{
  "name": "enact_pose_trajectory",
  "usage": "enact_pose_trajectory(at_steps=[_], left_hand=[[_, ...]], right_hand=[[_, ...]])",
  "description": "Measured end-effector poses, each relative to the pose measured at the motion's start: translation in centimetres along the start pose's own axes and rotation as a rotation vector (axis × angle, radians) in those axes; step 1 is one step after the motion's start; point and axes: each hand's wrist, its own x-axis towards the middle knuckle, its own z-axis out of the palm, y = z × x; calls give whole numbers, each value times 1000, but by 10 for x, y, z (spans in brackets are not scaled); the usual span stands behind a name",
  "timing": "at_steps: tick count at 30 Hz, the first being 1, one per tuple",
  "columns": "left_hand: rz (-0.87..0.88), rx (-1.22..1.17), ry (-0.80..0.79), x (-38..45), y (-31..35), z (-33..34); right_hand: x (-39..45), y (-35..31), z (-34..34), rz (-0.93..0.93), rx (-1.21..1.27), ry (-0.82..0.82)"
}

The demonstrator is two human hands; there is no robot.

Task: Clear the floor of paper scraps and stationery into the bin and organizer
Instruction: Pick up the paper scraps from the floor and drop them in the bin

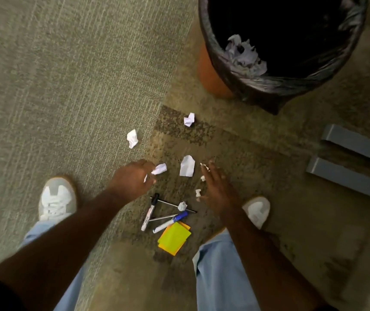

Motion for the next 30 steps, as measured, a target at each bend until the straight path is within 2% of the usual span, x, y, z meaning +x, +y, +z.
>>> enact_pose_trajectory(at_steps=[3, 6, 11, 14, 17, 19, 24, 27, 30], left_hand=[[-110, 184, -60, -2, -3, 37], [-146, 282, -66, -3, -5, 58], [-154, 256, 11, 4, -13, 67], [-154, 182, 25, 5, -25, 63], [-124, 57, 60, 7, -35, 58], [-122, -13, 84, 9, -38, 54], [-105, -133, 152, 13, -32, 46], [-68, -97, 132, 22, -21, 47], [-17, 49, 76, 31, -7, 57]], right_hand=[[8, 4, 25, 26, -28, 5], [14, 7, 46, -2, -81, 116], [20, 2, 59, -119, -97, 293], [18, -3, 65, -208, -105, 305], [15, -4, 69, -224, 11, 335], [15, -4, 66, -166, 176, 336], [30, -8, 44, 95, 650, 588], [43, -10, 32, 195, 681, 613], [52, -19, 28, 177, 650, 606]])
